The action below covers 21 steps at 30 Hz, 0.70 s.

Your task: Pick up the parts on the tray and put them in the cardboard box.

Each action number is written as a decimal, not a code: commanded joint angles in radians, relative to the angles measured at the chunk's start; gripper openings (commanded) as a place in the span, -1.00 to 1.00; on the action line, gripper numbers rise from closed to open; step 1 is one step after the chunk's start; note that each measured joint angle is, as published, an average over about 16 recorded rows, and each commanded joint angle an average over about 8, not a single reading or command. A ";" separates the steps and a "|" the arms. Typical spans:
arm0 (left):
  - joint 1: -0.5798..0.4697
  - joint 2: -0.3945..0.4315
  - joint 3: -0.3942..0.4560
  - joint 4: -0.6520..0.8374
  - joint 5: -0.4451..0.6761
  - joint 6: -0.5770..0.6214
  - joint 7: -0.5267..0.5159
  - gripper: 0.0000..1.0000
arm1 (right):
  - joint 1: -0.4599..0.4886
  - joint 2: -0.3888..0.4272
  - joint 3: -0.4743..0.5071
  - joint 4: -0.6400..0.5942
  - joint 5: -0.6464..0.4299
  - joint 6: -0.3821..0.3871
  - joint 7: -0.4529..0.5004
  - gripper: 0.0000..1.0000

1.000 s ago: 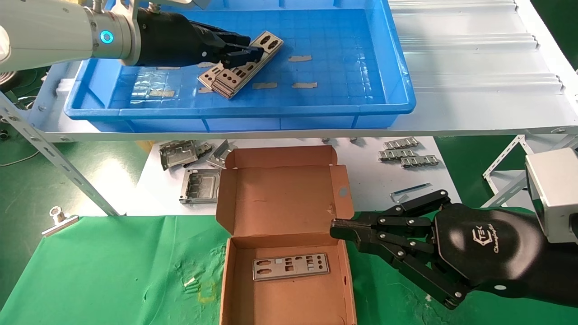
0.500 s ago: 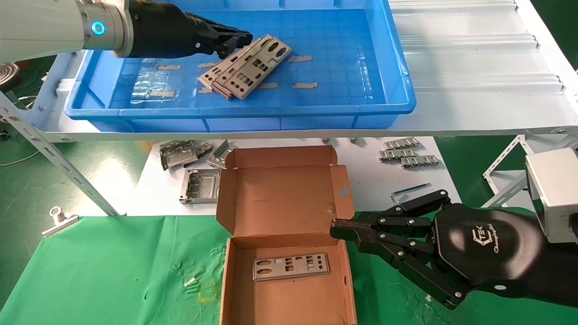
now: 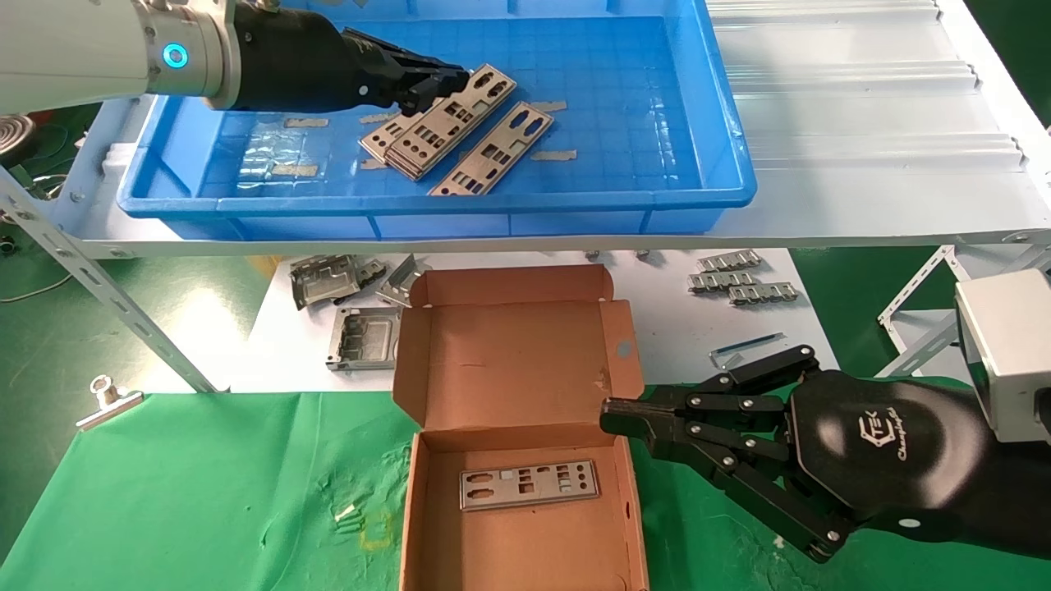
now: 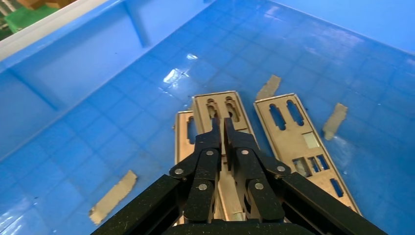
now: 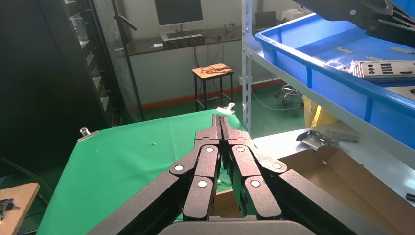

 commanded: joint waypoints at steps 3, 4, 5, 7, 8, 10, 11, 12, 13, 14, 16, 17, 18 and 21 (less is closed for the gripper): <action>-0.001 0.000 -0.001 0.001 -0.002 0.019 0.007 1.00 | 0.000 0.000 0.000 0.000 0.000 0.000 0.000 -1.00; -0.002 -0.001 -0.001 0.001 -0.002 0.024 0.009 1.00 | 0.000 0.000 0.000 0.000 0.000 0.000 0.000 -1.00; -0.002 -0.001 -0.001 0.001 -0.003 0.027 0.011 1.00 | 0.000 0.000 0.000 0.000 0.000 0.000 0.000 -1.00; -0.002 -0.002 -0.001 0.002 -0.003 0.032 0.016 1.00 | 0.000 0.000 0.000 0.000 0.000 0.000 0.000 -1.00; -0.001 -0.002 -0.001 0.003 -0.003 0.033 0.018 1.00 | 0.000 0.000 0.000 0.000 0.000 0.000 0.000 -1.00; 0.000 -0.001 -0.001 0.004 -0.003 0.032 0.022 1.00 | 0.000 0.000 0.000 0.000 0.000 0.000 0.000 -1.00; 0.001 -0.001 -0.001 0.005 -0.003 0.030 0.025 1.00 | 0.000 0.000 0.000 0.000 0.000 0.000 0.000 -1.00; 0.002 -0.001 -0.001 0.005 -0.003 0.028 0.028 1.00 | 0.000 0.000 0.000 0.000 0.000 0.000 0.000 -1.00; 0.002 0.000 -0.001 0.005 -0.003 0.026 0.030 1.00 | 0.000 0.000 0.000 0.000 0.000 0.000 0.000 -1.00; 0.003 0.001 -0.001 0.005 -0.003 0.024 0.033 1.00 | 0.000 0.000 0.000 0.000 0.000 0.000 0.000 -1.00; 0.004 0.002 -0.001 0.004 -0.003 0.022 0.038 1.00 | 0.000 0.000 0.000 0.000 0.000 0.000 0.000 -1.00; 0.005 0.003 -0.001 0.004 -0.003 0.021 0.041 1.00 | 0.000 0.000 0.000 0.000 0.000 0.000 0.000 -1.00; 0.005 0.004 -0.001 0.004 -0.004 0.022 0.042 1.00 | 0.000 0.000 0.000 0.000 0.000 0.000 0.000 -1.00; 0.006 0.005 -0.001 0.004 -0.004 0.024 0.045 1.00 | 0.000 0.000 0.000 0.000 0.000 0.000 0.000 -1.00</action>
